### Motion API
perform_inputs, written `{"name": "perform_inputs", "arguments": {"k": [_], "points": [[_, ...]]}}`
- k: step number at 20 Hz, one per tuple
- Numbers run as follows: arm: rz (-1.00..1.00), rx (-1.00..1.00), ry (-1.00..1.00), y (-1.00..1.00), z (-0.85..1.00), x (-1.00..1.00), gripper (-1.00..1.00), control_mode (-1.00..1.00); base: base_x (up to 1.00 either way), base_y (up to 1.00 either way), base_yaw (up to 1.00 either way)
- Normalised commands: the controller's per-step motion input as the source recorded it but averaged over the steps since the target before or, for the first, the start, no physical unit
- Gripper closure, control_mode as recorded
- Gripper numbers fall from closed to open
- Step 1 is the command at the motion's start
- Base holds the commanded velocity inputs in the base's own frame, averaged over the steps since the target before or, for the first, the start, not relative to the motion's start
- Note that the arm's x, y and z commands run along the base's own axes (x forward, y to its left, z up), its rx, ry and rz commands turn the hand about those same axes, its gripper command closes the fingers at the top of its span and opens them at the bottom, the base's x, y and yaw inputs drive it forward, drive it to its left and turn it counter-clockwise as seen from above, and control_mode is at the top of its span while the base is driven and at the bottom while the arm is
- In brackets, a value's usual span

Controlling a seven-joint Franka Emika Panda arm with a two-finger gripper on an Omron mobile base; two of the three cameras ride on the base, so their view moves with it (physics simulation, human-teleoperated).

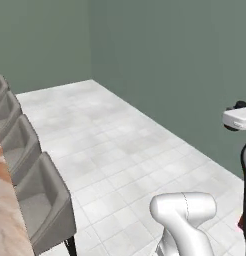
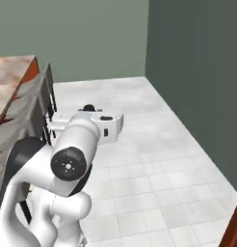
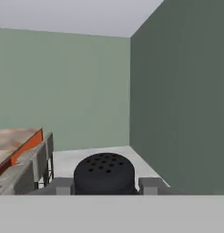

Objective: Retrieve the shaker from the cabinet and place it next the steak on a plate on the dining table.

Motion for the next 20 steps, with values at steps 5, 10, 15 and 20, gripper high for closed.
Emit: {"name": "perform_inputs", "arguments": {"k": [5, 10, 15, 20], "points": [[0.00, 0.00, 0.00, 0.00, 0.00, 0.00, 1.00, 1.00, 0.76, -0.25, 0.53], [0.00, 0.00, 0.00, 0.00, 0.00, 0.00, 1.00, 1.00, 0.92, -0.14, 0.50], [0.00, 0.00, 0.00, 0.00, 0.00, 0.00, 1.00, 1.00, 1.00, -0.22, 0.43], [0.00, 0.00, 0.00, 0.00, 0.00, 0.00, 1.00, 1.00, 1.00, -0.38, 0.43]]}}
